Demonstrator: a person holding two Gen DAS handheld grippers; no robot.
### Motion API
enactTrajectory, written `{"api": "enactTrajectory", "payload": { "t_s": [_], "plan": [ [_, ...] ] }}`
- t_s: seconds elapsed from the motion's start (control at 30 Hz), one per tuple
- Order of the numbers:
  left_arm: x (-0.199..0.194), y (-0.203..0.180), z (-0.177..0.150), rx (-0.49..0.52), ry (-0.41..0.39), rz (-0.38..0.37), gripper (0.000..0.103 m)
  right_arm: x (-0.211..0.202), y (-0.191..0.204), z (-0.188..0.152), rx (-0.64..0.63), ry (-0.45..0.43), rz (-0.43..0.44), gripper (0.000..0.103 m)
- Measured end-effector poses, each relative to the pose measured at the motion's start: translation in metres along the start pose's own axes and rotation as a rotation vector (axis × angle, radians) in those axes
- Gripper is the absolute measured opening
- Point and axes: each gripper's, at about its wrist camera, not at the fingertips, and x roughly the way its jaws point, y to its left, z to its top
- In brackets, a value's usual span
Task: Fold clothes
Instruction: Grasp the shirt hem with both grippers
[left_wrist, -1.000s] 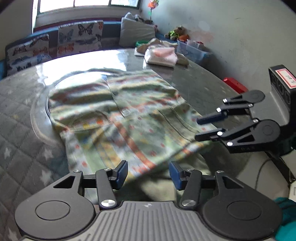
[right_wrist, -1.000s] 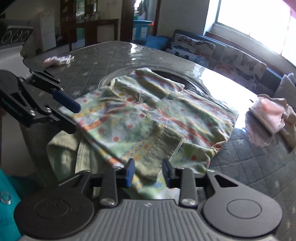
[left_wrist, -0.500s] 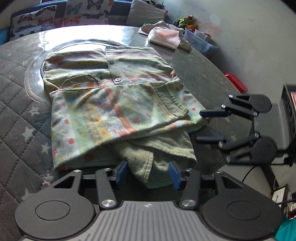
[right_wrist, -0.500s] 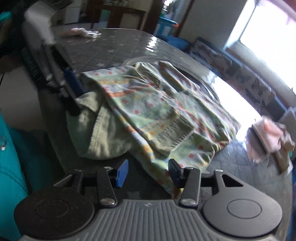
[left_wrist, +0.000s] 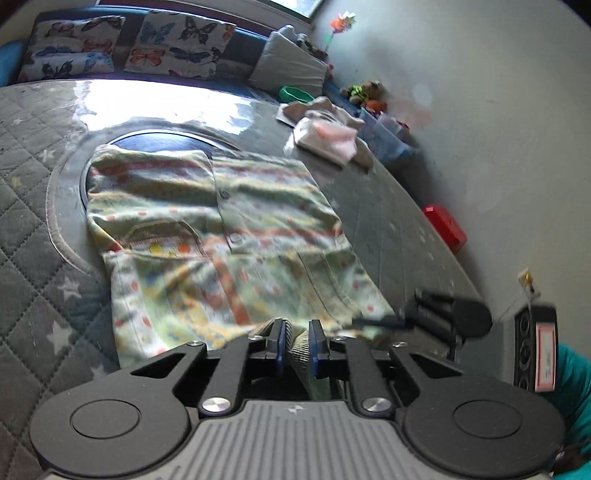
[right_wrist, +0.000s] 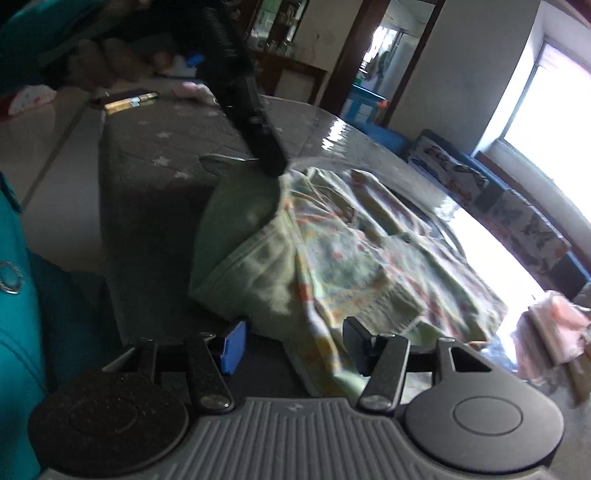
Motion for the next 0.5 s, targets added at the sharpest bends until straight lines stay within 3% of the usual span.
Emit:
{"api": "enactTrajectory", "payload": {
  "t_s": [0.13,0.23,0.3,0.4,0.5],
  "plan": [
    [0.006,0.008,0.007,-0.037,0.012,-0.016,0.014,-0.001,0.000,-0.004,-0.001,-0.023,-0.019,0.063],
    [0.008,0.008,0.008,-0.038,0.015,-0.021,0.014,0.001,0.000,-0.004,0.003,-0.040,-0.034,0.061],
    [0.008,0.010,0.008,-0.040,0.015,-0.023,0.015,0.006,-0.002,-0.001,0.023,-0.050,-0.038,0.055],
    [0.002,0.010,0.004,-0.014,0.004,-0.019,0.021,0.014,-0.011,0.004,0.094,-0.057,0.002,0.028],
    [-0.011,0.007,-0.008,0.058,-0.020,0.014,0.028,0.012,-0.030,0.009,0.227,-0.072,0.060,0.020]
  ]
}}
